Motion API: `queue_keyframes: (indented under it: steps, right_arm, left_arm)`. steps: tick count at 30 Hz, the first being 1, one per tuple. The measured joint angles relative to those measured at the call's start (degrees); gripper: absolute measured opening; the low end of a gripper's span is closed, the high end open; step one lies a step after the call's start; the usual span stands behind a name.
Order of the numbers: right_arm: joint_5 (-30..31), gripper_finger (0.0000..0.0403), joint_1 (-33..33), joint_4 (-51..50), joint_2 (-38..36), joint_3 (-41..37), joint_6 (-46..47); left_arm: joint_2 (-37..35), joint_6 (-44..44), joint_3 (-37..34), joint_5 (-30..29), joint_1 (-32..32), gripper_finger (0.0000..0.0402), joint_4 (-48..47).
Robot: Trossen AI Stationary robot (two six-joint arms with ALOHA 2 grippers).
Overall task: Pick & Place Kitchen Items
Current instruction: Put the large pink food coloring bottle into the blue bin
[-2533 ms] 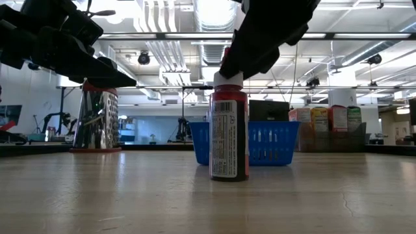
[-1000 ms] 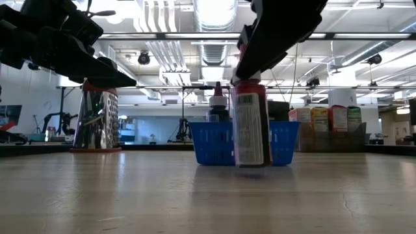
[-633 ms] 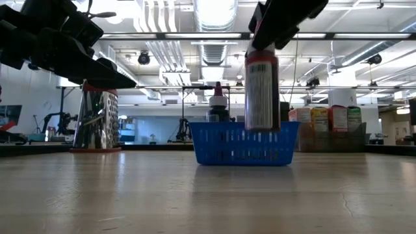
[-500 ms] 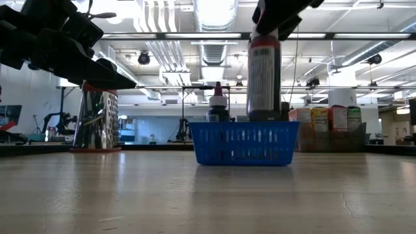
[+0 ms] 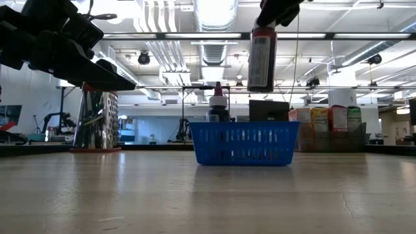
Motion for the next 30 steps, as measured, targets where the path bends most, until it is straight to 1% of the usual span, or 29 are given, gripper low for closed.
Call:
queue_keyframes:
  steps: [3, 9, 12, 17, 20, 25, 27, 30]
  right_arm:
    - [-0.09, 0.0126, -1.56, -1.04, 0.01, 0.00, -0.81]
    - [-0.63, 0.0112, -4.25, -1.29, 0.26, -0.09, -2.22]
    - [-0.81, 0.0113, -4.89, -1.33, 0.26, -0.32, -2.33]
    - [-0.92, 0.0127, -5.31, -0.89, 0.26, -2.05, -2.26]
    - [-0.98, 0.0122, -5.44, -0.42, 0.32, -3.93, -2.05]
    - [-1.00, 0.0112, -5.74, 3.42, 0.32, -7.20, -1.99]
    - [-1.13, 0.0116, -5.93, 5.46, 0.32, -8.35, -1.94]
    - [-3.50, 0.0128, -6.52, 8.27, 0.32, -10.51, -1.83]
  left_arm:
    - [0.00, 0.00, 0.01, 0.01, -0.01, 0.0389, 0.00]
    - [0.00, 0.02, 0.00, 0.00, 0.01, 0.0389, 0.02]
    - [0.00, 0.00, 0.02, 0.00, -0.01, 0.0390, 0.02]
    - [0.00, 0.00, 0.01, 0.00, 0.01, 0.0390, 0.04]
    - [0.00, 0.00, 0.01, 0.00, 0.01, 0.0389, 0.04]
    - [0.00, 0.00, 0.00, 0.00, 0.00, 0.0389, 0.04]
    - [0.00, 0.00, 0.01, 0.00, 0.00, 0.0390, 0.07]
    - [0.00, 0.00, 0.00, 0.02, -0.01, 0.0390, 0.07]
